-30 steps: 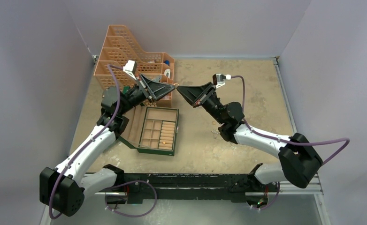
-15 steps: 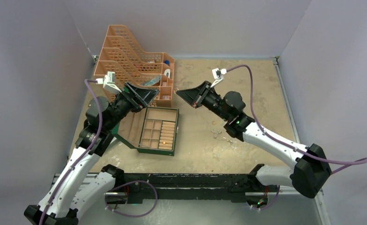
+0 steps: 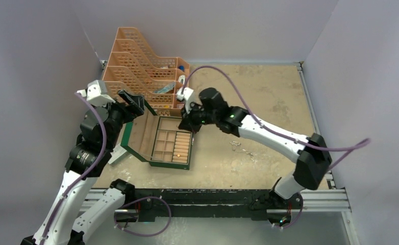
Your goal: Organize the mixed jewelry
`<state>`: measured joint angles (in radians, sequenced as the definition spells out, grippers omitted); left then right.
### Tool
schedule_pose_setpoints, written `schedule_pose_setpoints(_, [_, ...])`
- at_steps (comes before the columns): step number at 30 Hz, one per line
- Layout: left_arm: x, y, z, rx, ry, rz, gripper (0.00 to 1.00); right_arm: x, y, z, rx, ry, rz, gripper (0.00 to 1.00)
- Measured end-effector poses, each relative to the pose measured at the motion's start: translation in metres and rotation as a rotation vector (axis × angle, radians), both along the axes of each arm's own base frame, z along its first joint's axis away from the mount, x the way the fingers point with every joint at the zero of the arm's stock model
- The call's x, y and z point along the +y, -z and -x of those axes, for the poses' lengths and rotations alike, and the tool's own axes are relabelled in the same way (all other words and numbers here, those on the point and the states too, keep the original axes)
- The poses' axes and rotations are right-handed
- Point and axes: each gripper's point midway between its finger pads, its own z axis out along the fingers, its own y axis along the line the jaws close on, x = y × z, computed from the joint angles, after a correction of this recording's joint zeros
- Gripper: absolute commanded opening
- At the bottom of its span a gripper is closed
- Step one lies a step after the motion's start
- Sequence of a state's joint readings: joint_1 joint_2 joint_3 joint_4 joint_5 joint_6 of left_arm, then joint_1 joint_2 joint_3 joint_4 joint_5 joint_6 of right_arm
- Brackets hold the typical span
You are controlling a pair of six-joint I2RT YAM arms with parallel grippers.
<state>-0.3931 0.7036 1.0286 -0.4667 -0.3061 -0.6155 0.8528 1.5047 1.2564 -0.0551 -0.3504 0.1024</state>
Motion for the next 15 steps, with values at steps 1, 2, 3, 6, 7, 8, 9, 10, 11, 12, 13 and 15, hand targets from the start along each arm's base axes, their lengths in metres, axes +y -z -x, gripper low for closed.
schedule_pose_setpoints(1, [0.006,0.0,0.001,-0.001,-0.028,-0.016,0.77,0.004,0.014,0.006,0.007,-0.032,0.056,0.0])
schedule_pose_setpoints(2, [0.013,0.001,0.001,-0.002,-0.056,-0.033,0.77,0.007,0.029,0.013,0.016,-0.063,0.113,0.0])
schedule_pose_setpoints(3, [0.019,0.001,0.002,-0.003,-0.084,-0.047,0.78,0.009,0.043,0.018,0.023,-0.088,0.168,0.0])
schedule_pose_setpoints(6, [0.036,0.005,0.004,0.011,-0.175,-0.071,0.78,0.011,0.08,0.034,0.046,-0.16,0.318,0.0])
schedule_pose_setpoints(7, [0.042,0.006,0.004,0.017,-0.205,-0.079,0.78,0.011,0.09,0.038,0.052,-0.183,0.361,0.0])
schedule_pose_setpoints(8, [0.047,0.008,0.005,0.021,-0.232,-0.086,0.78,0.012,0.103,0.044,0.06,-0.212,0.419,0.0])
schedule_pose_setpoints(9, [0.052,0.009,0.006,0.025,-0.258,-0.092,0.78,0.012,0.105,0.044,0.06,-0.215,0.425,0.0])
schedule_pose_setpoints(10, [0.057,0.011,0.008,0.03,-0.281,-0.097,0.78,0.012,0.11,0.046,0.061,-0.227,0.448,0.0])
schedule_pose_setpoints(11, [0.061,0.013,0.009,0.035,-0.303,-0.103,0.78,0.012,0.114,0.047,0.064,-0.241,0.47,0.0])
schedule_pose_setpoints(12, [0.065,0.015,0.011,0.038,-0.322,-0.108,0.78,0.012,0.117,0.047,0.064,-0.251,0.489,0.0])
schedule_pose_setpoints(13, [0.07,0.015,0.014,0.038,-0.343,-0.111,0.78,0.013,0.118,0.047,0.062,-0.261,0.504,0.0])
schedule_pose_setpoints(15, [0.076,0.016,0.018,0.033,-0.372,-0.109,0.78,0.015,0.12,0.045,0.059,-0.274,0.524,0.0])
